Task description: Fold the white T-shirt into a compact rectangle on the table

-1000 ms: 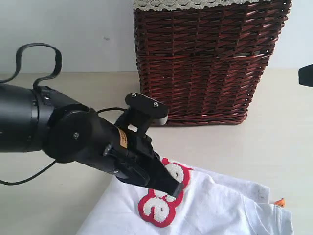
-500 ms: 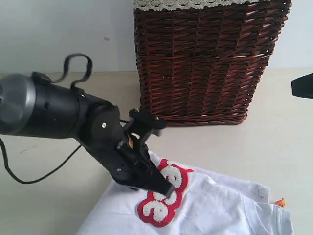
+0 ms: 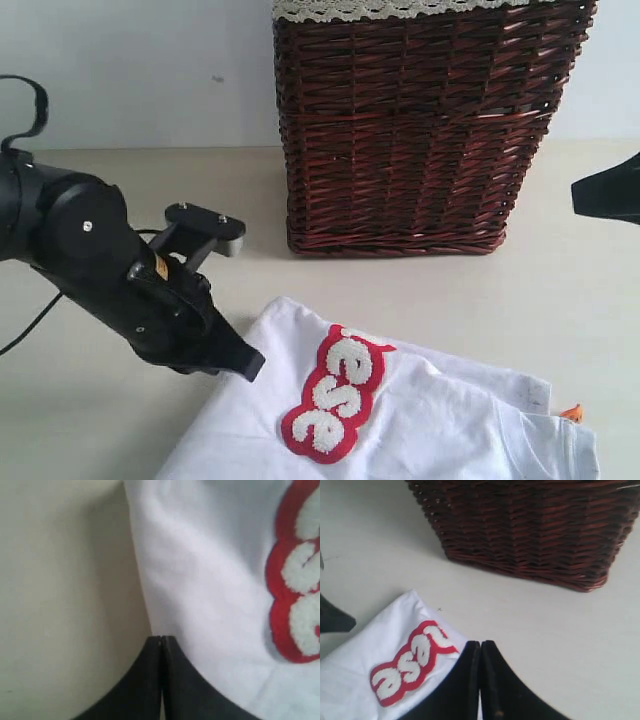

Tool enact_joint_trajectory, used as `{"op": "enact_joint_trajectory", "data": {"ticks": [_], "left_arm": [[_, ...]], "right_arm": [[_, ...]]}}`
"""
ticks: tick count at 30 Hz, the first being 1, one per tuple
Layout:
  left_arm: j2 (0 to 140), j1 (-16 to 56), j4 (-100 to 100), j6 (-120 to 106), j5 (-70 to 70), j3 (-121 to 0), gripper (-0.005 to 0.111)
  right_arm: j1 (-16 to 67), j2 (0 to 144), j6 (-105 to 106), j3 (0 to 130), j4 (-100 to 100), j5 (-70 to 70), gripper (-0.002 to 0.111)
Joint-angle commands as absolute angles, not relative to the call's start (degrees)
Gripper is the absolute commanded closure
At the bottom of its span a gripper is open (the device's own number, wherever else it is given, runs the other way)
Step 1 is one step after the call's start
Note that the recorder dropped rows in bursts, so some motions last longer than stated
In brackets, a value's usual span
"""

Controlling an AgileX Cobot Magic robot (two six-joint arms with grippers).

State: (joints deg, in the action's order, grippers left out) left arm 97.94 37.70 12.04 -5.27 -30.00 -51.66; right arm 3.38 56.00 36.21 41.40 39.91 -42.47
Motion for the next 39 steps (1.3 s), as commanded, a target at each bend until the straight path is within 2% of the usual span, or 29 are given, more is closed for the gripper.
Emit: {"op": "enact_joint_trajectory", "data": {"ticks": [1, 7, 12, 24, 31, 39], "left_arm": [[89.95, 37.60, 12.84, -5.39, -27.73, -49.60, 0.107], [76.01, 37.60, 15.12, -5.30, -24.91, -44.83, 0.107], [65.46, 37.60, 15.95, -5.30, -24.78, -41.54, 0.107], [42.27, 37.60, 16.97, -5.30, -25.13, -36.30, 0.107], [33.04, 37.60, 17.55, -5.18, -25.13, -33.15, 0.107], [29.92, 37.60, 19.11, -5.18, -25.13, -30.62, 0.107]], "right_arm": [[7.80, 59.49, 41.94, 41.35, 42.01, -45.71, 0.108], [19.39, 67.58, 37.22, 41.35, 30.79, -47.21, 0.108], [24.35, 75.80, 27.43, 41.35, 20.94, -47.21, 0.108], [24.97, 93.95, 18.25, 41.35, 12.66, -46.07, 0.108], [24.97, 101.40, 15.08, 41.35, 9.94, -35.37, 0.108], [24.97, 105.27, -1.52, 44.35, -9.47, -24.26, 0.108]]}}
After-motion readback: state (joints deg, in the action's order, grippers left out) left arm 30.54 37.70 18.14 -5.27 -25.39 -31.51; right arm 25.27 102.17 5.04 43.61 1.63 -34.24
